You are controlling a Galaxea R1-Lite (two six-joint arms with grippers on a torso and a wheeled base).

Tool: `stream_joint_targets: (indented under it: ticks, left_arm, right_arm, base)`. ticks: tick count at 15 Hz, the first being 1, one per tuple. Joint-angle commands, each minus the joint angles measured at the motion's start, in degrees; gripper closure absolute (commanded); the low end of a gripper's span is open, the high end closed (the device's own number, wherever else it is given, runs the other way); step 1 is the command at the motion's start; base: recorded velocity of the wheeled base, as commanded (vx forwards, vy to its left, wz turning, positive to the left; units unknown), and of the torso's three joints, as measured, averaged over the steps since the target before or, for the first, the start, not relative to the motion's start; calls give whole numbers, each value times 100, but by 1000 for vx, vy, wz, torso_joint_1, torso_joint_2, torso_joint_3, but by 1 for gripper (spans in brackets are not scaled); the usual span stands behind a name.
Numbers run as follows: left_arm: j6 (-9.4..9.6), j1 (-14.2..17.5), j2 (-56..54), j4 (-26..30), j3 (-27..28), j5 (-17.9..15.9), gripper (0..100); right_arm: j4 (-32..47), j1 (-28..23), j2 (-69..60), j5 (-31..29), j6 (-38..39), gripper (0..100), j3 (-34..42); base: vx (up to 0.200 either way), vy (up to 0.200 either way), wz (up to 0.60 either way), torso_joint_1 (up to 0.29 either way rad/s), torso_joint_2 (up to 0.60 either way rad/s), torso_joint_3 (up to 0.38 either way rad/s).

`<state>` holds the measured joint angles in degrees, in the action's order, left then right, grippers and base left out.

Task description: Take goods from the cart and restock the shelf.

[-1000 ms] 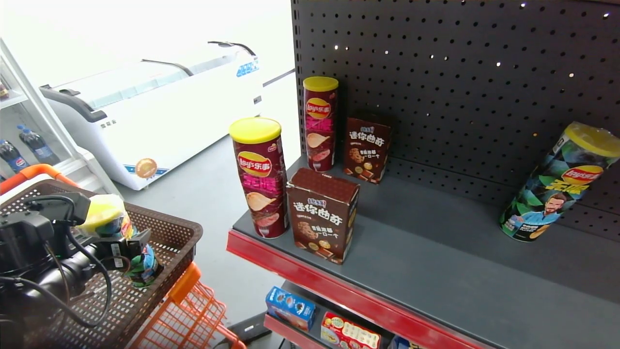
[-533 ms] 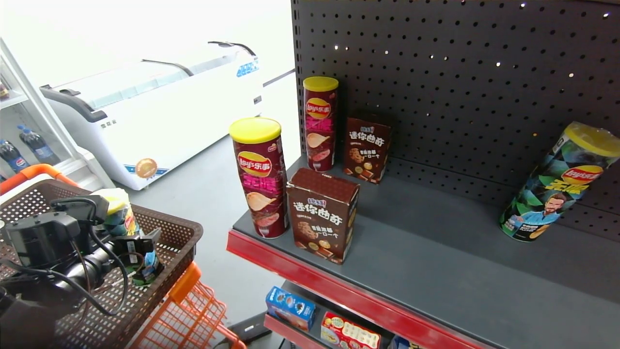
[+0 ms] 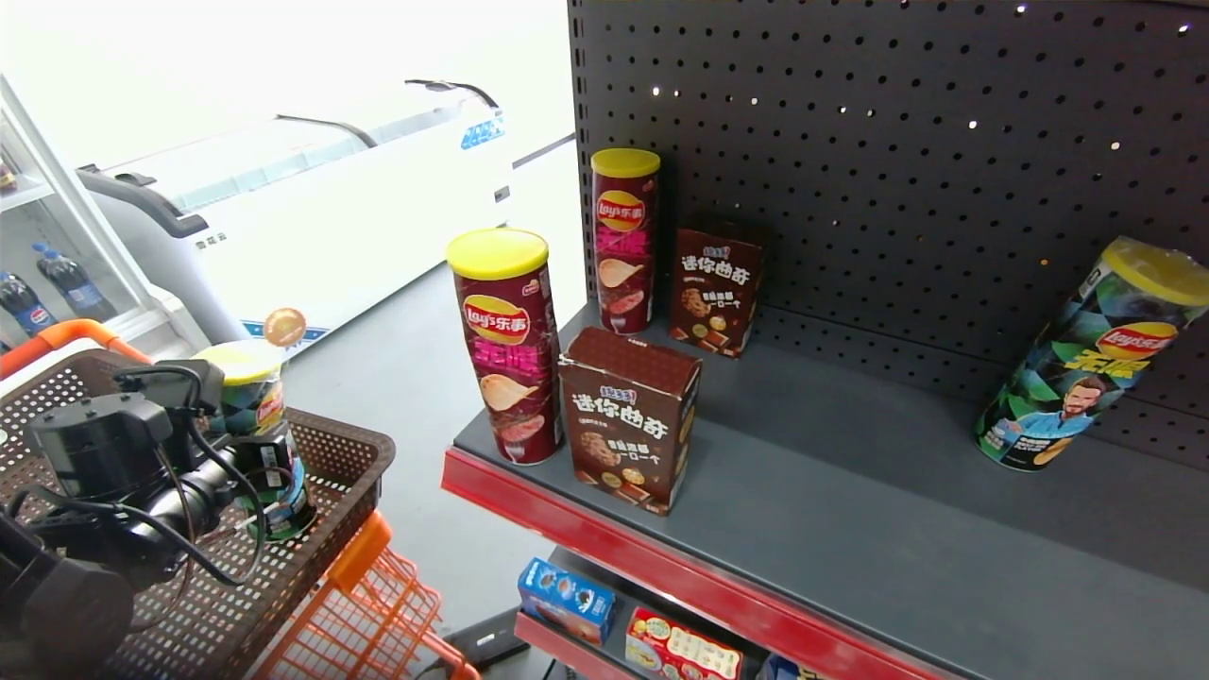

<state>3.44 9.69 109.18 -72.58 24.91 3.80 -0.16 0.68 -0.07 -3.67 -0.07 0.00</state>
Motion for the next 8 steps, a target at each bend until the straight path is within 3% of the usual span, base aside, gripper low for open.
stream_joint_targets:
  ticks: [1, 4, 5, 8]
  left_arm:
    - [96, -11, -222, 69, 93, 6, 100]
    - [228, -55, -740, 499, 401, -275, 100]
    - [351, -64, -1109, 965, 533, -424, 100]
    - [368, -319, -1856, 1589, 480, -908, 100]
  right_arm:
    - [-2, 2, 7, -2, -1, 0, 0]
    - [-2, 2, 7, -2, -1, 0, 0]
    - [-11, 11, 7, -2, -1, 0, 0]
    - [-2, 2, 7, -2, -1, 0, 0]
  base:
    - [0, 0, 0, 0, 0, 0]
    - [0, 0, 0, 0, 0, 0]
    - [0, 0, 0, 0, 0, 0]
    - [0, 0, 0, 0, 0, 0]
